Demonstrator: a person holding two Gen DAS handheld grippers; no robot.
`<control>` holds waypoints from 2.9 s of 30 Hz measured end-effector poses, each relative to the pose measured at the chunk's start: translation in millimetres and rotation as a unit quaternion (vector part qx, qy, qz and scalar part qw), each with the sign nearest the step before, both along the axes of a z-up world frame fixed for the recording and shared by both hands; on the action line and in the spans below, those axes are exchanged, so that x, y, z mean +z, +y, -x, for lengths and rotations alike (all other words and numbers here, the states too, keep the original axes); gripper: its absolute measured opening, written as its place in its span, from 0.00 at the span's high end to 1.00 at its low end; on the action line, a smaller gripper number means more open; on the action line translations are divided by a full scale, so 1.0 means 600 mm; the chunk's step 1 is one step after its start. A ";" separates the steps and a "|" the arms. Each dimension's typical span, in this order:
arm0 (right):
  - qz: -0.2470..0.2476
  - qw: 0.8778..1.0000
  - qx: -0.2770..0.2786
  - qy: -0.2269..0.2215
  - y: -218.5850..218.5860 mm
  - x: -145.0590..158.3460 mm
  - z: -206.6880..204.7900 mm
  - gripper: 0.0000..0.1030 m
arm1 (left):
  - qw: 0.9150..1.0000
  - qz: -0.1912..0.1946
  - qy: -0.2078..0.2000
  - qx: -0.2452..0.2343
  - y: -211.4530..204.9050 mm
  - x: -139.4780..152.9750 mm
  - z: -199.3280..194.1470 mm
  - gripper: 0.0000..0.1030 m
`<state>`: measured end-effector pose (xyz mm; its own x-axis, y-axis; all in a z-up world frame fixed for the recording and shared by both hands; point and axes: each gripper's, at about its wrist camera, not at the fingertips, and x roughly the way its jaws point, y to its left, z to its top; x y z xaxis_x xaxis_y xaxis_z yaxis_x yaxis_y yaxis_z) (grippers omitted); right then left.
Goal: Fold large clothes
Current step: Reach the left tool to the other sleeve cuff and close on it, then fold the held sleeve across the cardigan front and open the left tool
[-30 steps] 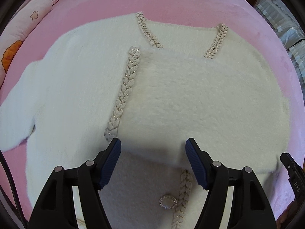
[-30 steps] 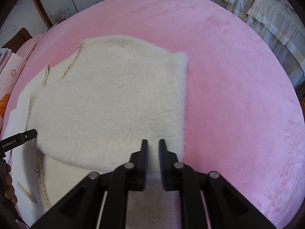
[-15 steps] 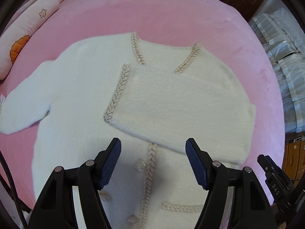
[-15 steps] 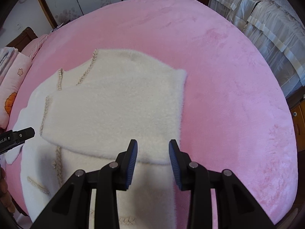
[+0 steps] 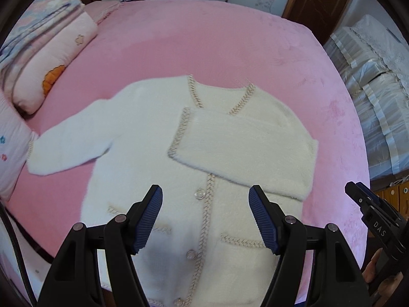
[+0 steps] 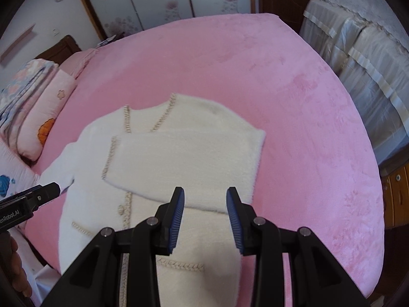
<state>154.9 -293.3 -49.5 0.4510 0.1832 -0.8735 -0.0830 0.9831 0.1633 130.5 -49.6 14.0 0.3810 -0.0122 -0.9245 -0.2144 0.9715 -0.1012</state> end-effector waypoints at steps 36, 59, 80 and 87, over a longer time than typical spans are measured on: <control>0.014 0.991 0.132 0.021 0.684 -0.057 -0.020 0.67 | 0.936 0.201 0.036 0.287 0.794 -0.324 0.125 0.33; 0.013 0.988 0.115 0.103 0.741 -0.142 -0.020 0.67 | 0.902 0.261 -0.073 0.335 0.860 -0.311 0.039 0.89; 0.003 0.986 -0.123 0.112 0.246 -0.192 -0.024 0.66 | 0.966 0.238 0.082 -0.059 0.189 -0.349 -0.134 0.72; -0.045 0.992 -0.072 0.089 0.260 -0.204 -0.075 0.56 | 0.969 0.227 0.087 0.049 0.348 -0.396 -0.002 0.70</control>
<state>199.8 -137.1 -172.2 0.3180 0.2089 -0.9248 0.0964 0.9632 0.2508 131.9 159.4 -223.7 0.2401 -0.4044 -0.8825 -0.3560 0.8091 -0.4676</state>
